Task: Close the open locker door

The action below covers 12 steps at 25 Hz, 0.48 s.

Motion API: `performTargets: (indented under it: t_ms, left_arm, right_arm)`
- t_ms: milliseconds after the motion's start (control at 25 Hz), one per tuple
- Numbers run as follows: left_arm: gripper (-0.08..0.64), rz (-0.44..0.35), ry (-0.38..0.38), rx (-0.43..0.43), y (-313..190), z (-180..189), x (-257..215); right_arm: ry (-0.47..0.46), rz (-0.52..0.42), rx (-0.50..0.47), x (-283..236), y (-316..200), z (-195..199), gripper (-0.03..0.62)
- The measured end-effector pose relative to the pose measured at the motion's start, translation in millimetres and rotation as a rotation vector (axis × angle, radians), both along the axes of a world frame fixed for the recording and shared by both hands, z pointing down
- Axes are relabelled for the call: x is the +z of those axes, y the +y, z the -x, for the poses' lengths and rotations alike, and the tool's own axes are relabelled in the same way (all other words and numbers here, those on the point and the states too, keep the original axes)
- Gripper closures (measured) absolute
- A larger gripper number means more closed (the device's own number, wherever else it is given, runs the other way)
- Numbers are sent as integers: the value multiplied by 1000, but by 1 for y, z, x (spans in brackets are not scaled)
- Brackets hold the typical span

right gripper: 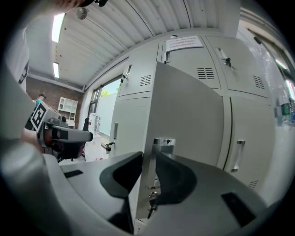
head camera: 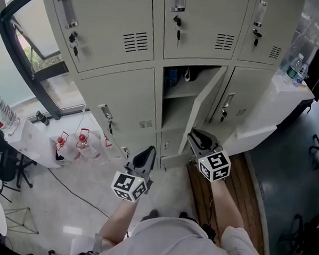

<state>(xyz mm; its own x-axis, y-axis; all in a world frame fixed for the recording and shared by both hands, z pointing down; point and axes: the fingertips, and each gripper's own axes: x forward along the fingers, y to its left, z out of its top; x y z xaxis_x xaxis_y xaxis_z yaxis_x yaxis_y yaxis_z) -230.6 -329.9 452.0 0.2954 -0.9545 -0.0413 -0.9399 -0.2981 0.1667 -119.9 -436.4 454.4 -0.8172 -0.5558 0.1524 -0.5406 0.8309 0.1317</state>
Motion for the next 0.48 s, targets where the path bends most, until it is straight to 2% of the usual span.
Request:
performTargets:
  t_ms: [240,480]
  left_arm:
    - [552,1,1,-33,7,29,0]
    - [552,14,4,-81,9,54,3]
  right_arm:
    - [-4,-9,-7,-7,-23,53,516]
    - [-25,-2,20,-13,-56,89,554]
